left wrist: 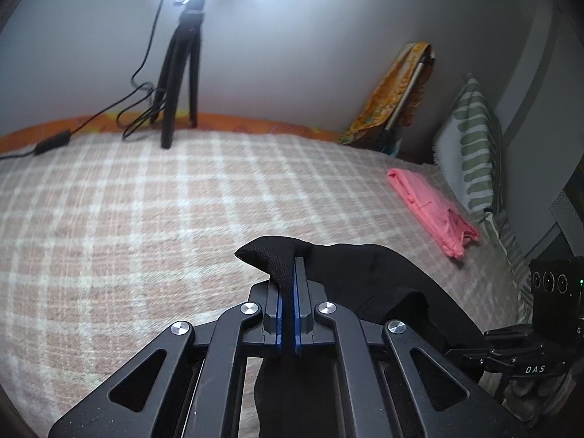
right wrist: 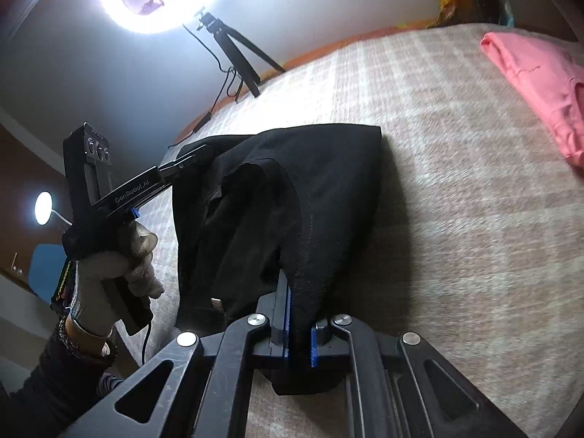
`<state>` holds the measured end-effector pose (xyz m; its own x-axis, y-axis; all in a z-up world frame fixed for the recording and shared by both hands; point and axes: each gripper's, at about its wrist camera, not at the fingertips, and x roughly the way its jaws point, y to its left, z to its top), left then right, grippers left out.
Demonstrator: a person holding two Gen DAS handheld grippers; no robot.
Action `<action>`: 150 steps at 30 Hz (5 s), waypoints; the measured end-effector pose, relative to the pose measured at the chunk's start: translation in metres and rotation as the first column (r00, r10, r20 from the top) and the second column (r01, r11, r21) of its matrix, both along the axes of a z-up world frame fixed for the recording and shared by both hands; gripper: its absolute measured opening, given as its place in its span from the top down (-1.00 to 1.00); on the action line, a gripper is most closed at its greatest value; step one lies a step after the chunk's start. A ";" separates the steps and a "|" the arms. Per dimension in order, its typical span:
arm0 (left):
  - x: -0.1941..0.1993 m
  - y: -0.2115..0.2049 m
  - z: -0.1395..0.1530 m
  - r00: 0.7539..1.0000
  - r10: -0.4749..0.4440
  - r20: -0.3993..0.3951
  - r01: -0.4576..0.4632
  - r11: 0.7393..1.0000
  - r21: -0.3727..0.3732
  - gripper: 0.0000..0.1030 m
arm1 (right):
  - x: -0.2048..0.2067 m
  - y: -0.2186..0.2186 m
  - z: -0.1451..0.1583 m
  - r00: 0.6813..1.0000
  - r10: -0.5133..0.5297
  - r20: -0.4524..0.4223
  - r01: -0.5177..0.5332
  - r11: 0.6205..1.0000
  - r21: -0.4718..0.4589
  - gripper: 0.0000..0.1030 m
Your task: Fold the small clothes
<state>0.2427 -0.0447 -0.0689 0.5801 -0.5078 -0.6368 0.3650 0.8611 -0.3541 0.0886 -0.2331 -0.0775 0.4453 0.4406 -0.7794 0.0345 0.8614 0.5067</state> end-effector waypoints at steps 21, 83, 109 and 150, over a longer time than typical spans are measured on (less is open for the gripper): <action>0.034 -0.142 0.066 0.978 -0.162 0.133 0.167 0.986 -0.024 0.96 | -0.023 -0.125 0.078 0.985 -0.081 0.151 0.111 0.972 -0.209 0.90; 0.134 -0.304 0.019 0.983 -0.170 0.067 0.164 0.983 0.081 -0.12 | 0.018 -0.365 0.004 0.959 -0.268 0.096 0.284 0.877 -0.388 -0.07; -0.040 -0.219 0.111 0.953 -0.219 0.209 0.200 0.974 0.104 -0.52 | -0.072 -0.245 0.115 0.907 -0.307 0.288 0.406 0.819 -0.405 -0.71; -0.177 -0.091 0.098 0.942 -0.136 0.308 0.076 0.977 0.199 -0.63 | -0.136 -0.063 0.103 0.879 -0.255 0.402 0.441 0.756 -0.485 -1.00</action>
